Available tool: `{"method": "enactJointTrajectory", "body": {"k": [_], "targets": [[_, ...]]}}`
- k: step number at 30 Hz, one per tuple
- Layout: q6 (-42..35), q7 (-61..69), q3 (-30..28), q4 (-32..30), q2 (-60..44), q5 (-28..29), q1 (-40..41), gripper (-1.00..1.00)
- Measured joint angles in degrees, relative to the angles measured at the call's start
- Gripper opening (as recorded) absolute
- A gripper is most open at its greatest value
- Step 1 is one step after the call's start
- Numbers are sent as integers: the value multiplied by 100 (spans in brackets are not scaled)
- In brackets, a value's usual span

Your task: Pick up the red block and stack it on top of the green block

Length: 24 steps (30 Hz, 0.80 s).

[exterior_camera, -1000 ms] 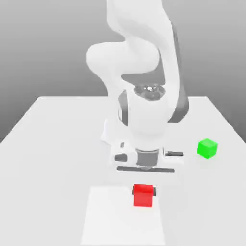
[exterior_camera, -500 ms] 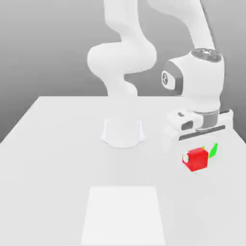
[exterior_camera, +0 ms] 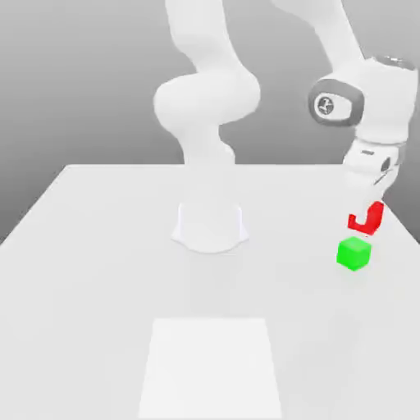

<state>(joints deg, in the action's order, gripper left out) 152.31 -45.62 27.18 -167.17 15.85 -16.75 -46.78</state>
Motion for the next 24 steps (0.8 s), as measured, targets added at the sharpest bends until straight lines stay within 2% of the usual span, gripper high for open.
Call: {"method": "enactJointTrajectory", "body": {"k": [13,24], "targets": [[548,-1003,614,-57,-730,1475,775,-100],[962,-1819,720,-24,-1399,2663,1237,-100]]}}
